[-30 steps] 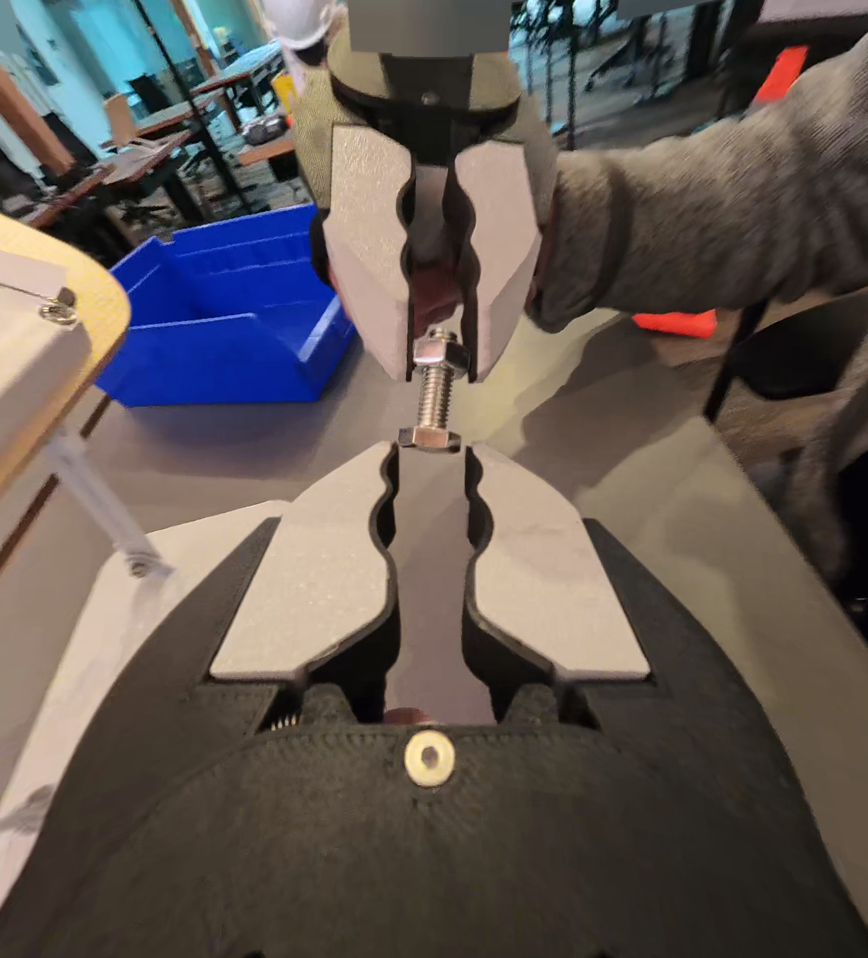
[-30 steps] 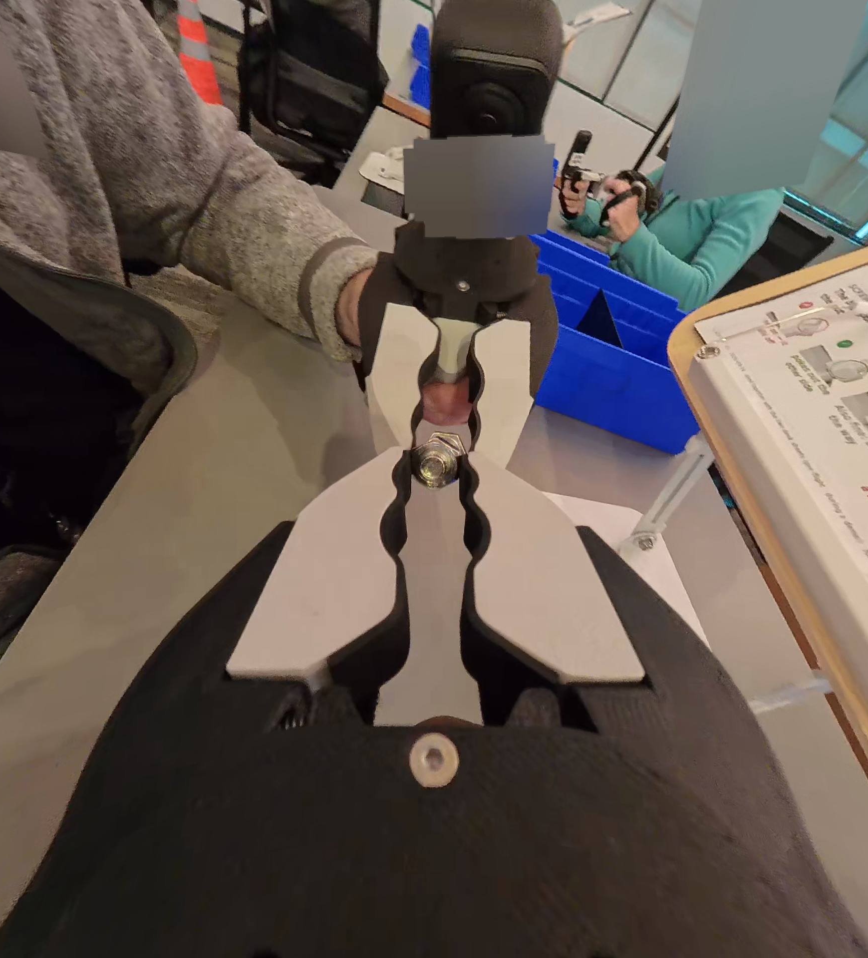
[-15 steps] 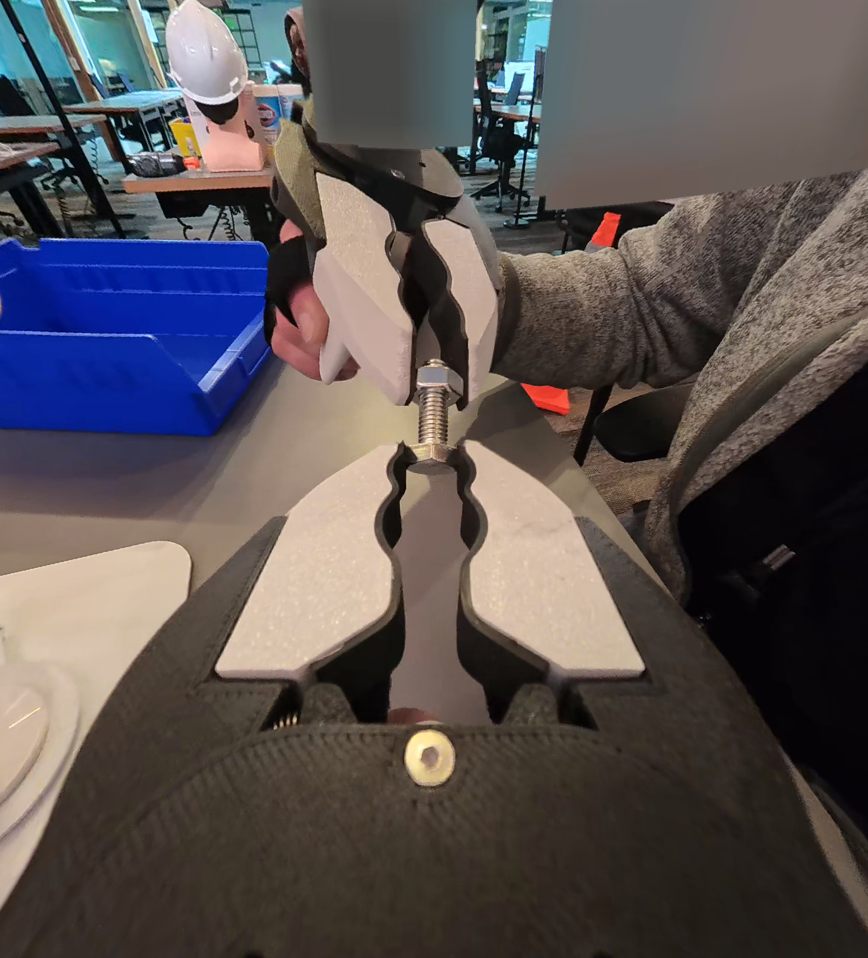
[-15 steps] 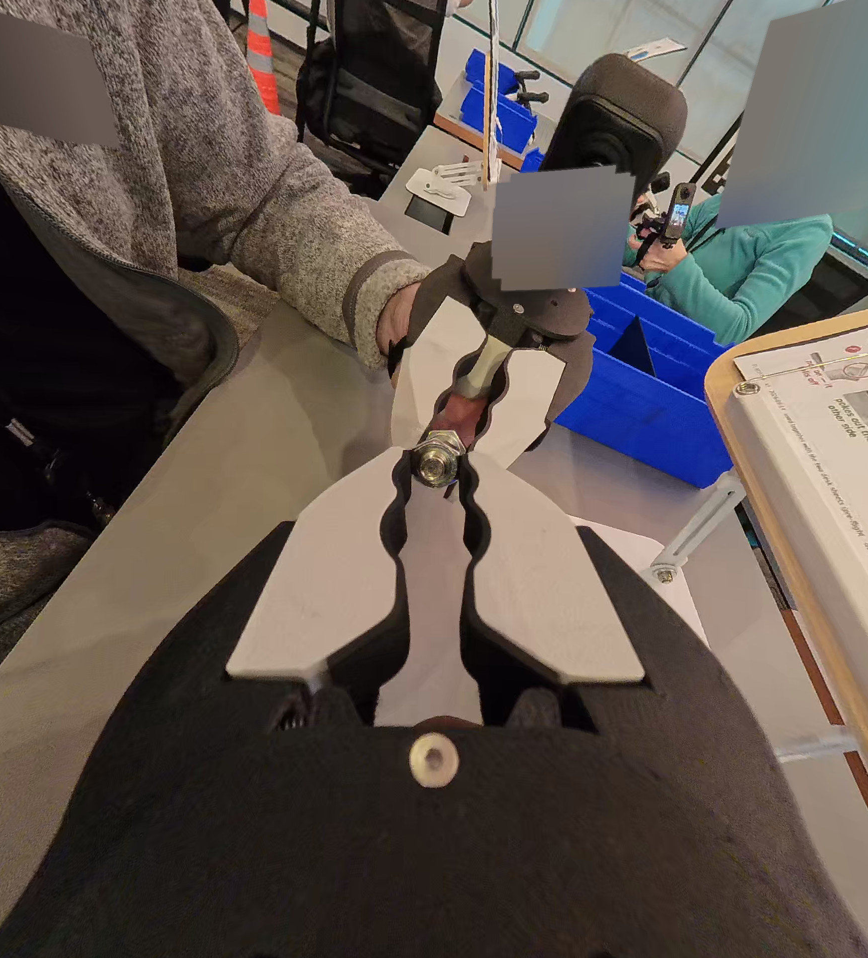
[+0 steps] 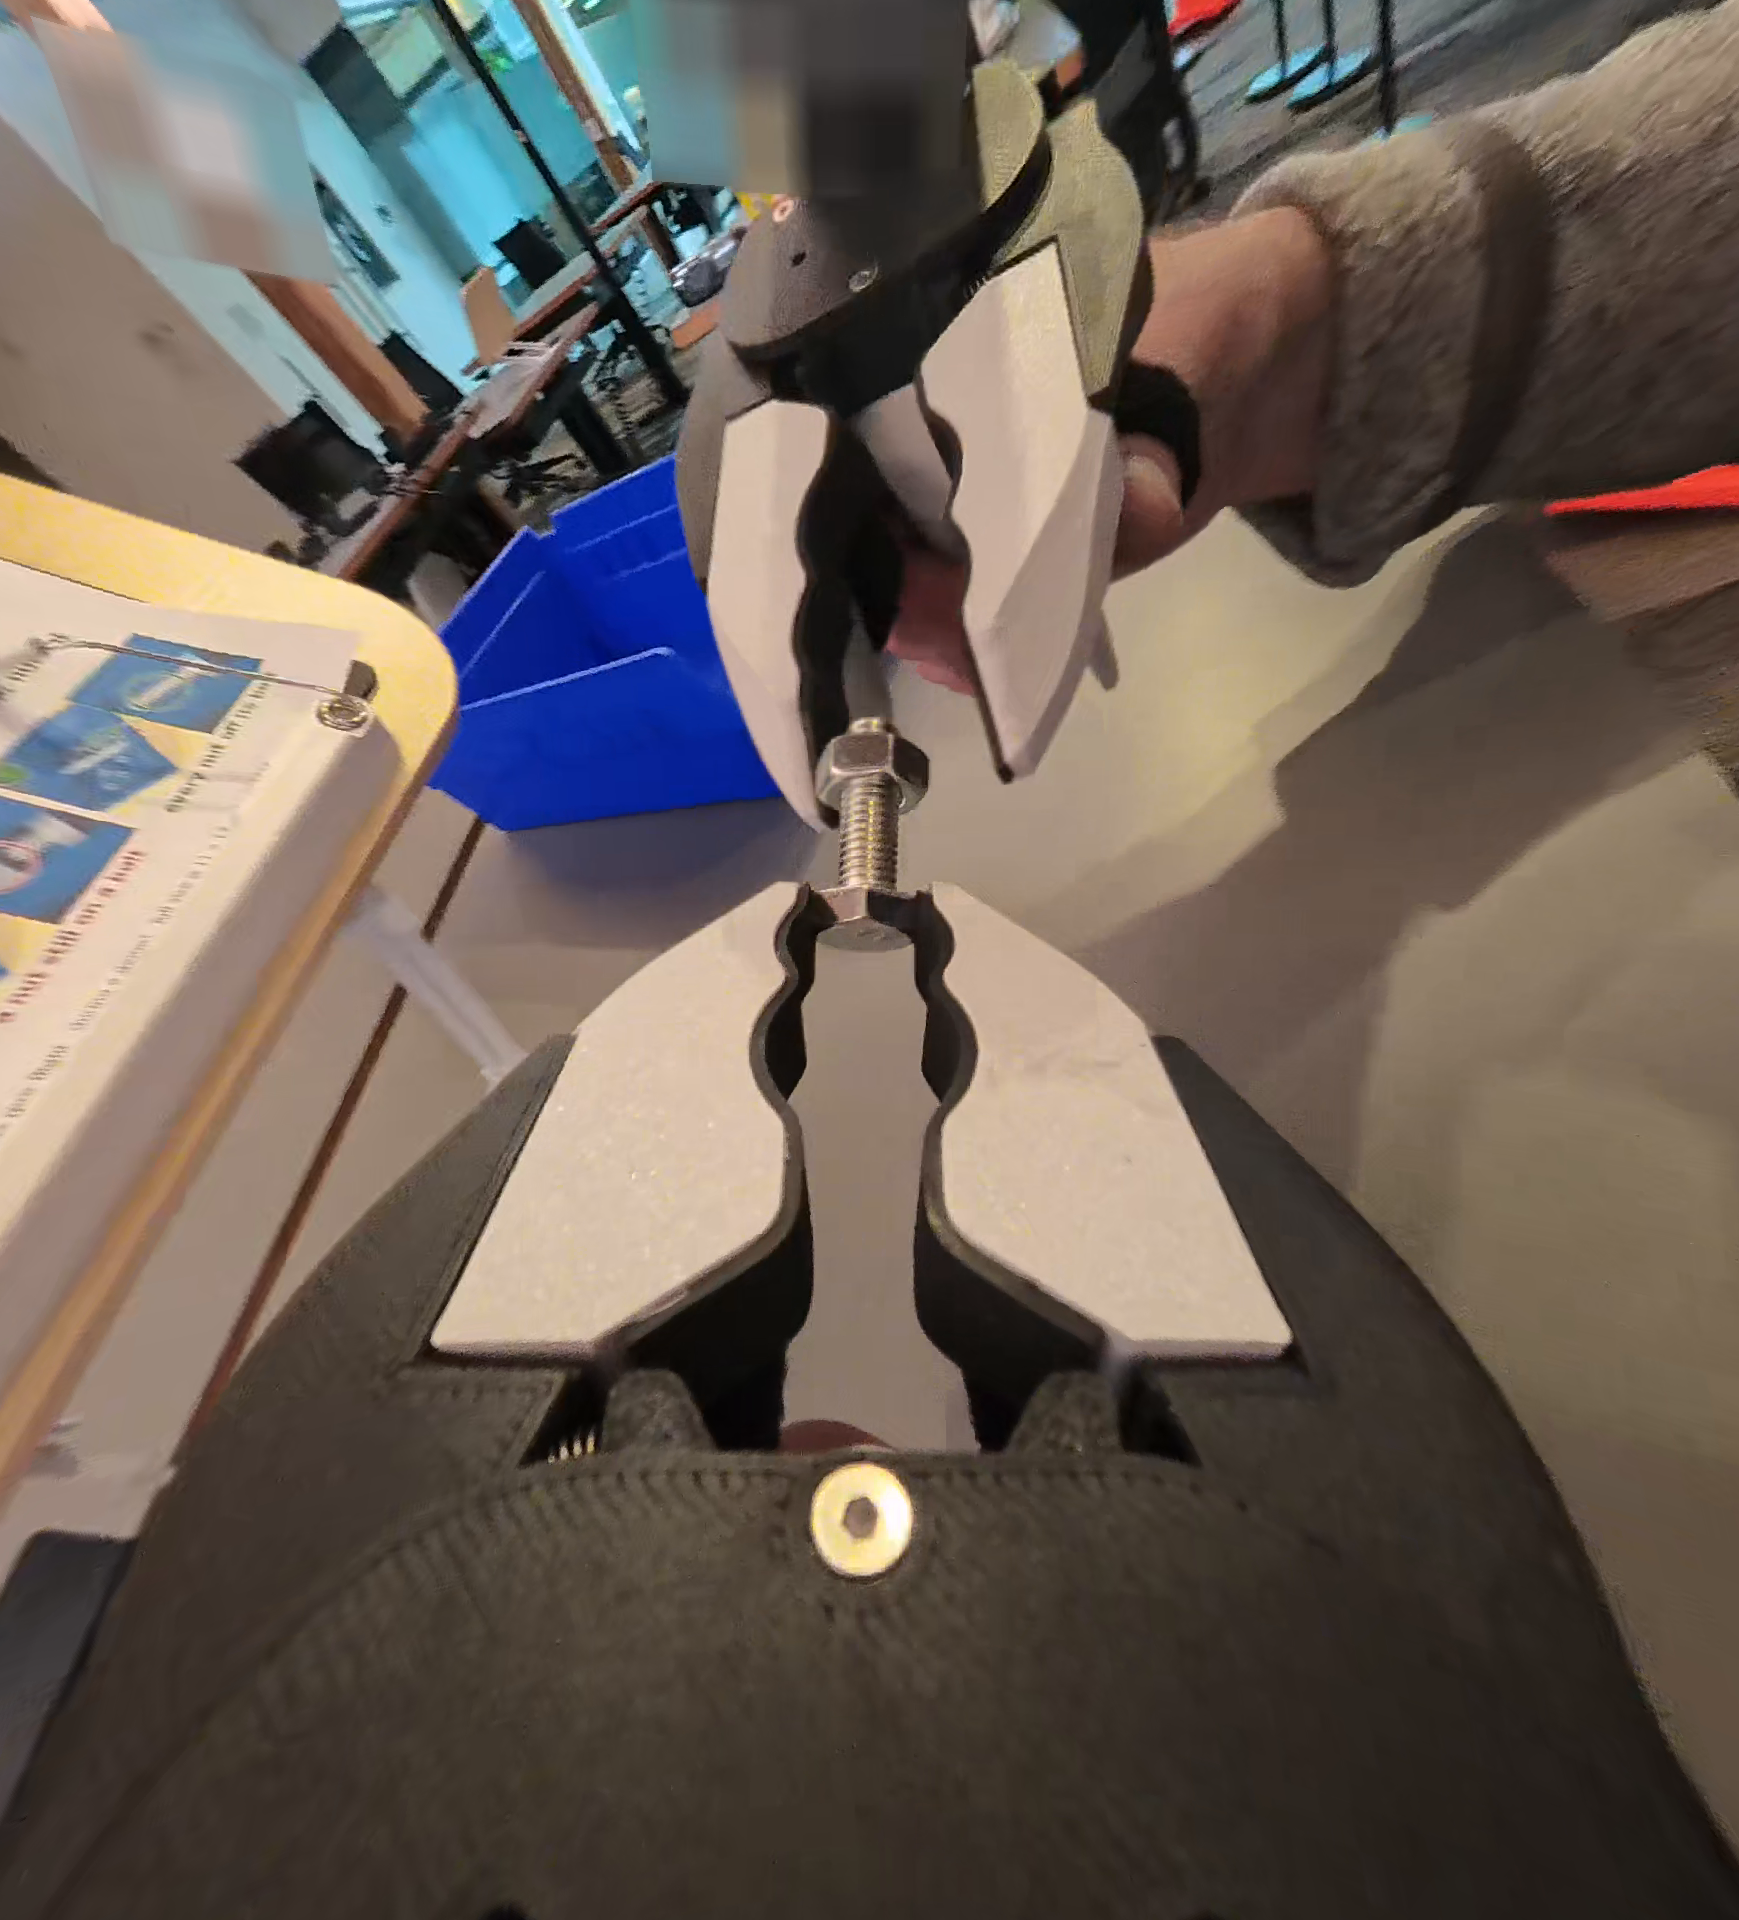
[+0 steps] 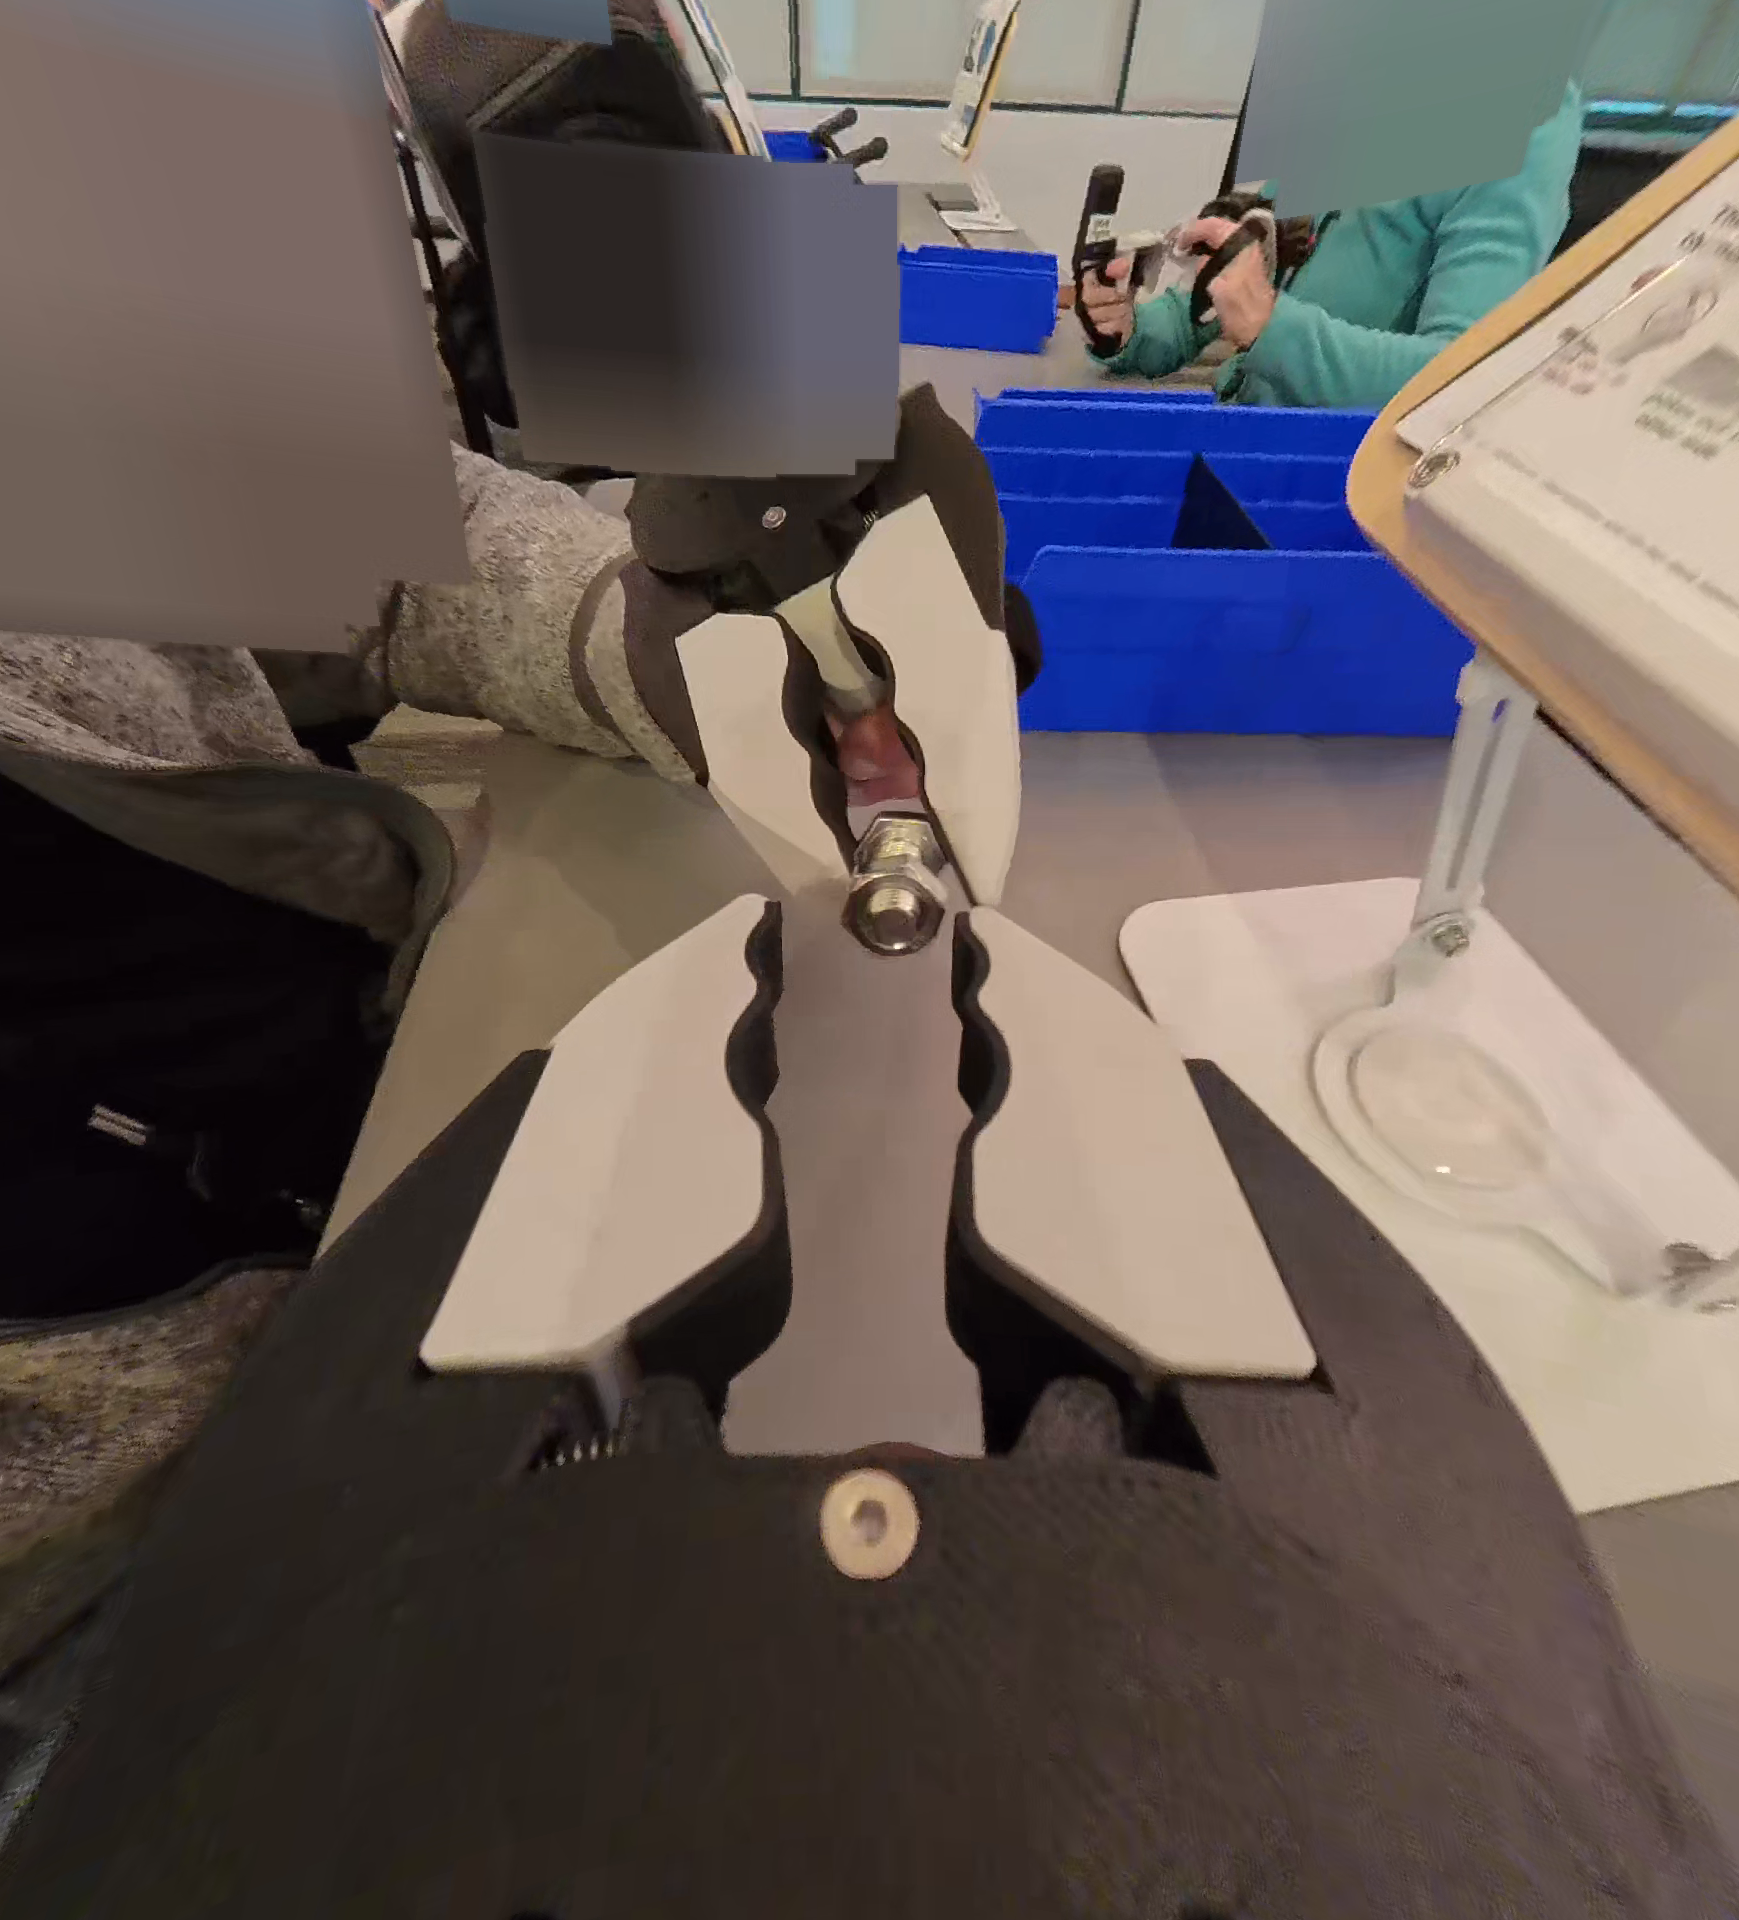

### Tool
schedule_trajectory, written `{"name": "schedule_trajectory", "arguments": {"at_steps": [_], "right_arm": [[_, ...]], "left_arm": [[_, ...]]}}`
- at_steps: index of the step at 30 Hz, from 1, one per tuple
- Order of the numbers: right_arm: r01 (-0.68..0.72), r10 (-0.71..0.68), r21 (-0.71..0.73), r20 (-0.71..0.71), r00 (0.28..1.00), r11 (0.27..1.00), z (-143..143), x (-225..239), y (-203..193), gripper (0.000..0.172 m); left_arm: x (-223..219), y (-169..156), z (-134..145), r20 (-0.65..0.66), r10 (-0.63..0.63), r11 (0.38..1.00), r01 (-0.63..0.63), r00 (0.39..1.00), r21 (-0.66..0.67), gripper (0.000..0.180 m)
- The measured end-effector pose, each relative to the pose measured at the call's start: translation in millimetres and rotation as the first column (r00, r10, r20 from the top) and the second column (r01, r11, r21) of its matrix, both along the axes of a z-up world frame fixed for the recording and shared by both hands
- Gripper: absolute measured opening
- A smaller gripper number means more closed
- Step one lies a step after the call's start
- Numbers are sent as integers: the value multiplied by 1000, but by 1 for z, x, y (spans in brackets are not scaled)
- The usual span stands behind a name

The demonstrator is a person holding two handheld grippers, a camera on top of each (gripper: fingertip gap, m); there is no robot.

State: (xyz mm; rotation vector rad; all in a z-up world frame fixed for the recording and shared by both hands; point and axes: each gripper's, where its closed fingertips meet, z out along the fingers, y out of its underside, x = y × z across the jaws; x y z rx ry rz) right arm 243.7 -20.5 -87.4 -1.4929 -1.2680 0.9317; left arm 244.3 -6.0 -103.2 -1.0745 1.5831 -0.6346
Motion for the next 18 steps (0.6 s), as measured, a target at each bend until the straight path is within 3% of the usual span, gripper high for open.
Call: {"name": "schedule_trajectory", "arguments": {"at_steps": [1, 6, 18], "right_arm": [[-3, 3, -23, -15, 1000, 1000, -1, -1, 0, 31], [19, -23, -75, -57, 998, 997, -3, -3, 3, 18], [61, -61, -20, -9, 998, 998, -6, 1, 7, 18]], "left_arm": [[0, 0, -1, -9, 11, 1000, -11, 1000, 25, 18], [2, -1, -2, -11, 25, 997, -24, 1000, 71, 18], [-3, 6, -5, -11, 16, 1000, -16, 1000, 9, 22]]}}
